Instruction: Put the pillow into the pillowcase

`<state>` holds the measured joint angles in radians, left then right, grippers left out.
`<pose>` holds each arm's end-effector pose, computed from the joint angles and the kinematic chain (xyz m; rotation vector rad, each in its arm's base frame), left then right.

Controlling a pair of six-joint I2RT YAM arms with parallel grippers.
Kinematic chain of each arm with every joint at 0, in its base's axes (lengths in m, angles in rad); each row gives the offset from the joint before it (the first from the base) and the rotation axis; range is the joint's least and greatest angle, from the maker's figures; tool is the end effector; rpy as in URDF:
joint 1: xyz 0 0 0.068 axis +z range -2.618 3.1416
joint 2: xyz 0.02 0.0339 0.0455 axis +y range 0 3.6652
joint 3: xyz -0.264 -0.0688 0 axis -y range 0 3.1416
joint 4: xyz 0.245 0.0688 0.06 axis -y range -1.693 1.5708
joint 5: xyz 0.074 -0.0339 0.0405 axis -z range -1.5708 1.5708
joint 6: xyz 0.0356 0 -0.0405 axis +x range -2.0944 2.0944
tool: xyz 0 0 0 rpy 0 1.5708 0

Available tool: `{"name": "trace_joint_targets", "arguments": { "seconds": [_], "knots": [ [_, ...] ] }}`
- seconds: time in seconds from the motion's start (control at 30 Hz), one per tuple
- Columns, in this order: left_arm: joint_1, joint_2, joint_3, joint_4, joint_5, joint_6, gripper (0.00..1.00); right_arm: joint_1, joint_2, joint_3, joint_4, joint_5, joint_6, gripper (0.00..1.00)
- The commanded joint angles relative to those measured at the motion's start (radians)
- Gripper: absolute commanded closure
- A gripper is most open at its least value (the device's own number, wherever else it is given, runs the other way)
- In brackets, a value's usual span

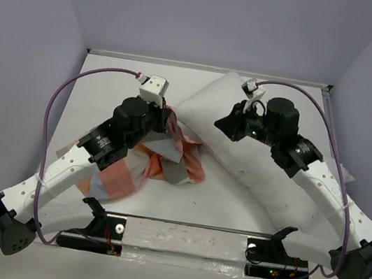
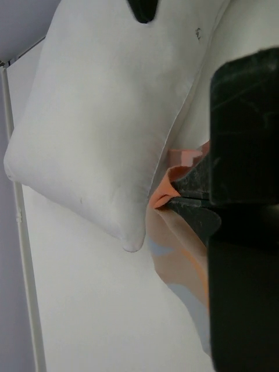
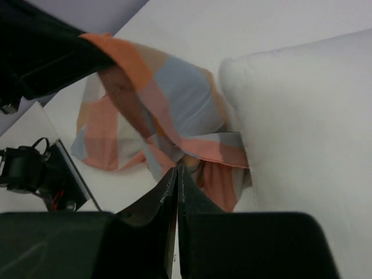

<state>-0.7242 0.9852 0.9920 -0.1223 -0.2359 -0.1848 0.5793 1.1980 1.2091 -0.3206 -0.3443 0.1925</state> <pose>0.1752 -0.1439 0.3827 0.2795 1.6832 -0.4828 0.2198 0.1582 0.3893 -0.6133 1.8527 0.8439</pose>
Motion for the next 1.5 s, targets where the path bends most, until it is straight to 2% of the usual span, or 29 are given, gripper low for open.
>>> {"name": "trace_joint_targets", "arguments": {
  "seconds": [0.0, 0.03, 0.07, 0.17, 0.3, 0.47, 0.57, 0.7, 0.8, 0.83, 0.93, 0.97, 1.07, 1.13, 1.17, 1.2, 1.27, 1.37, 1.4, 1.47],
  "knots": [
    [0.045, 0.068, 0.097, 0.096, 0.096, 0.010, 1.00, 0.151, 0.024, -0.173, 0.229, -0.067, 0.103, 1.00],
    [0.063, 0.082, 0.106, 0.102, 0.121, 0.007, 1.00, 0.160, 0.041, -0.198, 0.286, -0.065, 0.125, 1.00],
    [0.071, 0.092, 0.114, 0.111, 0.139, 0.002, 1.00, 0.160, 0.063, -0.216, 0.337, -0.056, 0.180, 0.84],
    [0.074, 0.084, 0.117, 0.113, 0.181, -0.010, 1.00, 0.160, 0.161, -0.235, 0.423, 0.077, 0.205, 0.65],
    [0.086, 0.003, 0.022, 0.105, 0.155, -0.027, 1.00, 0.172, 0.276, -0.226, 0.503, 0.106, 0.243, 0.63],
    [0.101, -0.069, -0.076, 0.141, 0.155, -0.074, 1.00, 0.286, 0.426, -0.201, 0.624, 0.205, 0.265, 0.63],
    [0.120, -0.062, -0.095, 0.170, 0.152, -0.085, 1.00, 0.359, 0.517, -0.218, 0.734, 0.267, 0.307, 0.59],
    [0.158, -0.001, -0.070, 0.263, 0.147, -0.088, 1.00, 0.479, 0.583, -0.308, 0.963, 0.317, 0.415, 0.45],
    [0.189, 0.035, -0.046, 0.317, 0.185, -0.099, 1.00, 0.543, 0.569, -0.359, 1.008, 0.308, 0.423, 0.45],
    [0.189, 0.047, -0.036, 0.325, 0.190, -0.100, 1.00, 0.585, 0.557, -0.371, 1.006, 0.300, 0.418, 0.45],
    [0.190, 0.024, -0.062, 0.334, 0.199, -0.097, 1.00, 0.596, 0.468, -0.428, 0.933, 0.277, 0.410, 0.45],
    [0.192, 0.012, -0.076, 0.329, 0.199, -0.099, 1.00, 0.596, 0.392, -0.468, 0.901, 0.292, 0.383, 0.41],
    [0.192, -0.075, -0.189, 0.296, 0.198, -0.110, 1.00, 0.565, 0.232, -0.467, 0.663, 0.340, 0.279, 0.22],
    [0.192, -0.167, -0.243, 0.276, 0.187, -0.130, 1.00, 0.510, 0.175, -0.439, 0.455, 0.326, 0.208, 0.21],
    [0.192, -0.195, -0.271, 0.267, 0.193, -0.158, 1.00, 0.492, 0.152, -0.424, 0.404, 0.323, 0.143, 0.21],
    [0.192, -0.257, -0.329, 0.265, 0.207, -0.175, 1.00, 0.475, 0.108, -0.399, 0.326, 0.335, 0.115, 0.23],
    [0.190, -0.312, -0.380, 0.259, 0.228, -0.206, 1.00, 0.430, 0.068, -0.382, 0.286, 0.323, 0.062, 0.27],
    [0.192, -0.376, -0.437, 0.236, 0.245, -0.242, 1.00, 0.279, 0.054, -0.317, 0.255, 0.294, -0.008, 0.44],
    [0.192, -0.387, -0.441, 0.234, 0.263, -0.251, 1.00, 0.248, 0.063, -0.290, 0.249, 0.260, -0.027, 0.46],
    [0.192, -0.391, -0.440, 0.236, 0.273, -0.252, 1.00, 0.186, 0.116, -0.166, 0.194, 0.287, -0.051, 0.46]
  ]
}}
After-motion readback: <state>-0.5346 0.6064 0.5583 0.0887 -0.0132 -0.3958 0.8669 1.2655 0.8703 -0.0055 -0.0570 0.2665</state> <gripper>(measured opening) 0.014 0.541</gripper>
